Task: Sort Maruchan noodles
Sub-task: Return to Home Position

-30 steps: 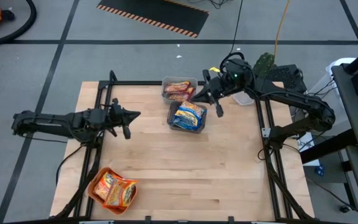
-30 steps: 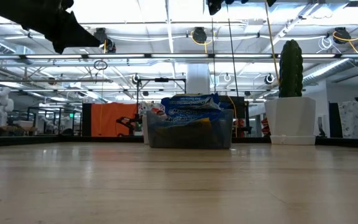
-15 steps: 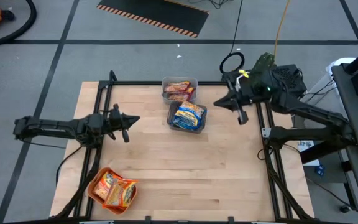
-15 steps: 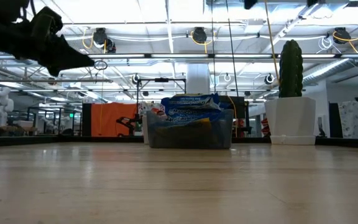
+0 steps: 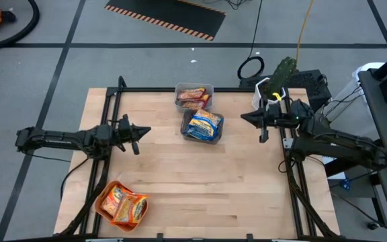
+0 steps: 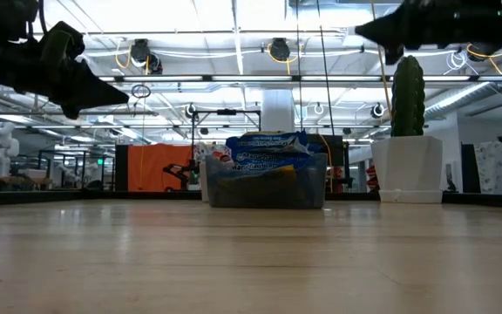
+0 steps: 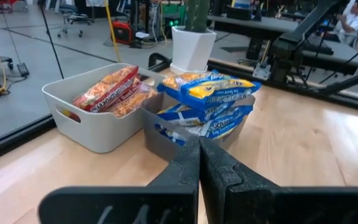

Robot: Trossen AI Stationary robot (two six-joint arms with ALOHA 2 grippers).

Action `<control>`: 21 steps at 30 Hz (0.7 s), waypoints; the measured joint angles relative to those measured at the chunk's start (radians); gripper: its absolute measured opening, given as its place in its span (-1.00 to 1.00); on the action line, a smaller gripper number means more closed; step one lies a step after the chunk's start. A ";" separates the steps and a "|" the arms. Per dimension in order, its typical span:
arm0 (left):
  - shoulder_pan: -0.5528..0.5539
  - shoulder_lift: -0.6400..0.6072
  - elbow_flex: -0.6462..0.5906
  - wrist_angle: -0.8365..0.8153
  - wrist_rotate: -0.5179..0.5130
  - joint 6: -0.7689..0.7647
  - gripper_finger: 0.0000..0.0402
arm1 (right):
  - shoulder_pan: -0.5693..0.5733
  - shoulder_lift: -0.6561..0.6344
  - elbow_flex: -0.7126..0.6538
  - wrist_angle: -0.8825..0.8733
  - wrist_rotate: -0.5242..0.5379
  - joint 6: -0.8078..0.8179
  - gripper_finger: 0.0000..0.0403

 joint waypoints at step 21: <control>0.090 -0.002 0.000 -0.036 0.111 -0.009 -0.99 | 0.002 -0.025 -0.367 0.396 0.301 0.020 -1.00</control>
